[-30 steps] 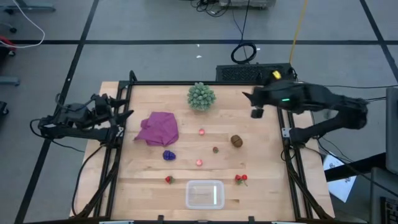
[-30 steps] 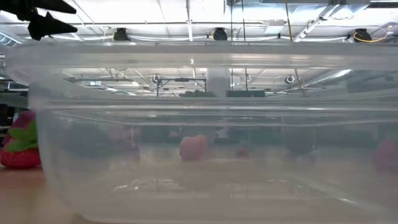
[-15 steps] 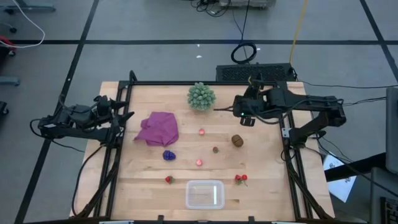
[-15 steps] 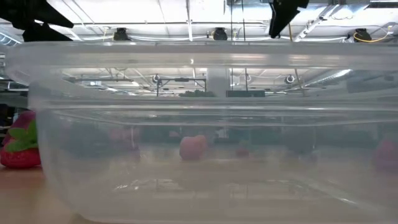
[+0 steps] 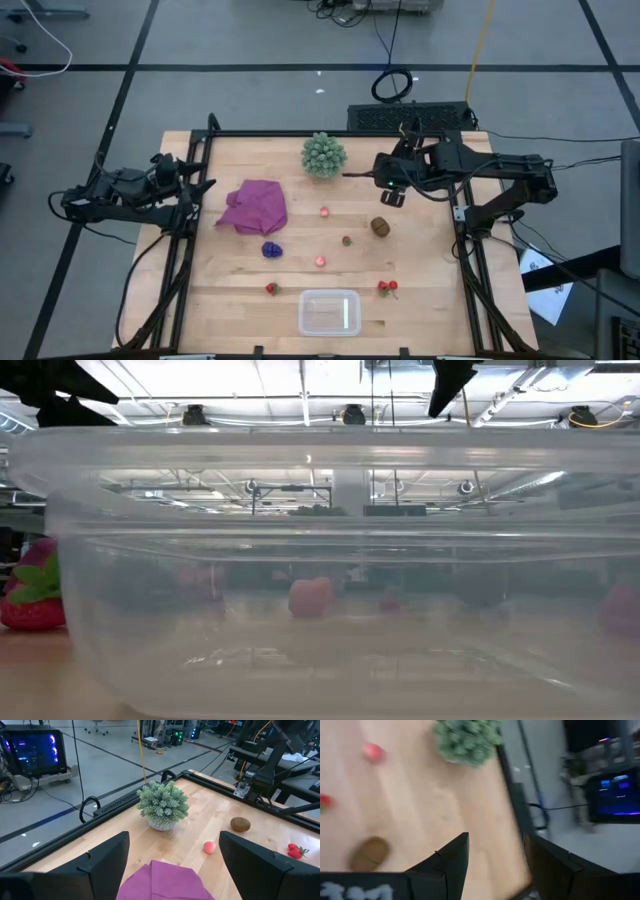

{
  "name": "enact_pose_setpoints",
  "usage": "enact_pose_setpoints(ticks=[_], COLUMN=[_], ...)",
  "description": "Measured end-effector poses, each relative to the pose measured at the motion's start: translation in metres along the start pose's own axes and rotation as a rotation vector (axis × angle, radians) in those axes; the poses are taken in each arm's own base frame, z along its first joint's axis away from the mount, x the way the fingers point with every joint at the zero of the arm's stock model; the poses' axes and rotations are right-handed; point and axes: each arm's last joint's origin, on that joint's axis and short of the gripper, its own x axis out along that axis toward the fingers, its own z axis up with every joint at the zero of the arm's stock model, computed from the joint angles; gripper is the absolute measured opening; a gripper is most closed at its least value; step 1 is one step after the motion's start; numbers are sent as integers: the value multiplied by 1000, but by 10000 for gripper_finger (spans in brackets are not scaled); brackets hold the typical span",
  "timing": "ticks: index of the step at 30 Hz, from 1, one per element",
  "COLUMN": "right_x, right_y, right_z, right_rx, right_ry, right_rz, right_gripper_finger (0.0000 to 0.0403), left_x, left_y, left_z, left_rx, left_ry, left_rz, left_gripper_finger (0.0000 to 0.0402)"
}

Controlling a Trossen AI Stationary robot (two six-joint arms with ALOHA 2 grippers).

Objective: Pick and placing Produce into tupperware
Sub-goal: Put the brown kiwi into the transparent container

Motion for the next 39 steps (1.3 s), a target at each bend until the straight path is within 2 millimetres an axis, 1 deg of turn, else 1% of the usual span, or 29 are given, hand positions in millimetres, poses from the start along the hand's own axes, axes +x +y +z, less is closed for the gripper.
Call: enact_pose_setpoints(ticks=[4, 8, 12, 17, 26, 29, 34, 39], right_x=[1, 0, 1, 11, 39, 47, 57, 57], right_y=[2, 5, 9, 19, 40, 47, 56, 63], right_z=[2, 1, 1, 1, 3, 5, 7, 9], right_rx=[155, 228, 259, 255, 173, 161, 157, 173], right_ry=[6, 26, 51, 138, 305, 351, 400, 400], right_rz=[104, 166, 210, 206, 158, 189, 216, 307], right_gripper_finger=[183, 183, 183, 183, 183, 186, 214, 241], left_x=[0, 0, 0, 0, 0, 0, 0, 0], left_y=[0, 0, 0, 0, 0, 0, 0, -1], left_z=[0, 0, 0, 0, 0, 0, 0, 0], left_rx=[0, 0, 0, 0, -18, -21, -23, -25], left_ry=[0, 0, 0, 0, -3, -3, -1, 0], left_rz=[0, 0, 0, 0, -3, -3, -10, -13], left_gripper_finger=[312, 312, 312, 312, 312, 312, 312, 312])
